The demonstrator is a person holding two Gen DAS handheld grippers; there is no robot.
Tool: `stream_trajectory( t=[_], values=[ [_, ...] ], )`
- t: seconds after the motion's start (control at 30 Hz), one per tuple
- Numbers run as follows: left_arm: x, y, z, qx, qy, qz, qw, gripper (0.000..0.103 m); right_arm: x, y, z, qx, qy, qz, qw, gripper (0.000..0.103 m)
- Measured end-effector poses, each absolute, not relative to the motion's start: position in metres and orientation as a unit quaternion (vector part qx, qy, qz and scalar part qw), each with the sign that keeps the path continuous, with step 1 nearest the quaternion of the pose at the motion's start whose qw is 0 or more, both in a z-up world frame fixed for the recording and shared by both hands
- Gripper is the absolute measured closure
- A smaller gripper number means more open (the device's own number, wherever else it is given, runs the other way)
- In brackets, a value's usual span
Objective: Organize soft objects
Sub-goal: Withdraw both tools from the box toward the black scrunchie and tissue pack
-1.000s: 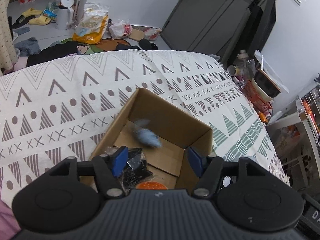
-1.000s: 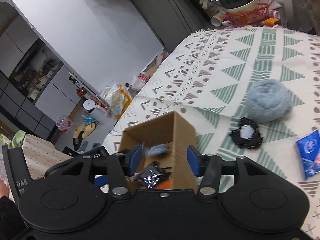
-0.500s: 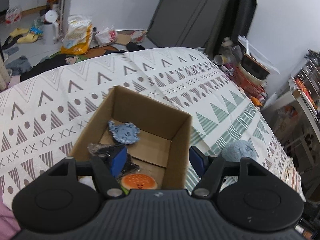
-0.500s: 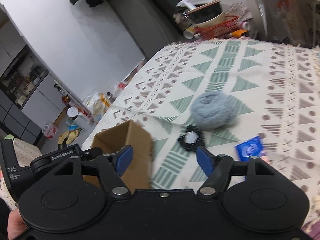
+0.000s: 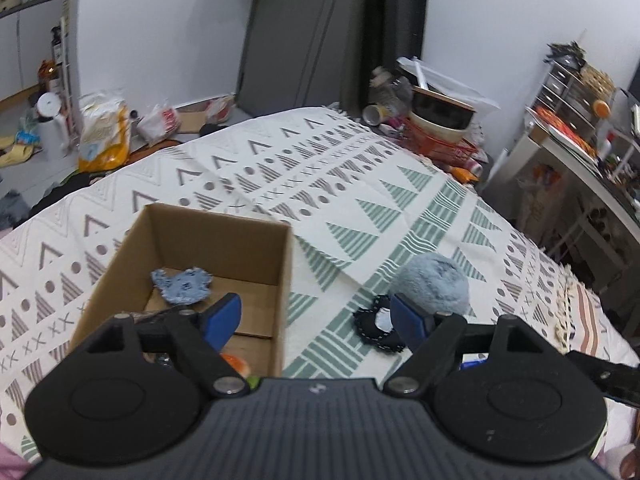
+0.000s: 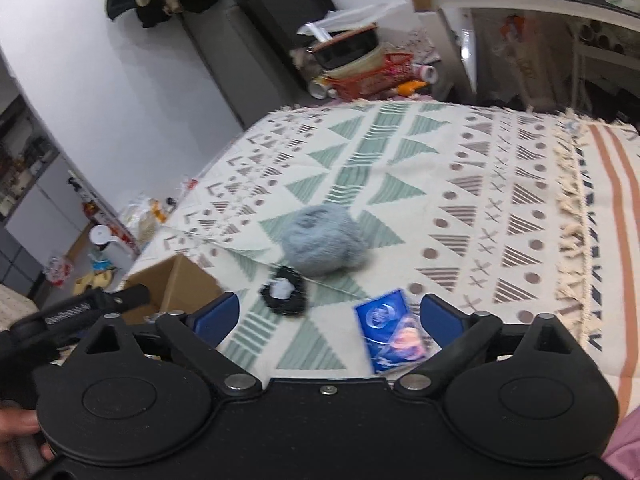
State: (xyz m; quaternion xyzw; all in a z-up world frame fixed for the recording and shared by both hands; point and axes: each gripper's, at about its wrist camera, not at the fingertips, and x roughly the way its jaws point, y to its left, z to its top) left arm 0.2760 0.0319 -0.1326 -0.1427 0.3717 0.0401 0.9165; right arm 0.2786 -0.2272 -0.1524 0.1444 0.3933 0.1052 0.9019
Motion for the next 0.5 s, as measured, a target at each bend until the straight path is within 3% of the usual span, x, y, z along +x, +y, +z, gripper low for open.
stream_trajectory(
  t=[0.5],
  values=[
    [0.3,-0.028,-0.154,-0.081,0.38,-0.004,0.921,0.022,0.29,-0.233,-0.202,0.15,0.426,0.082,0.889,0.001]
  ],
)
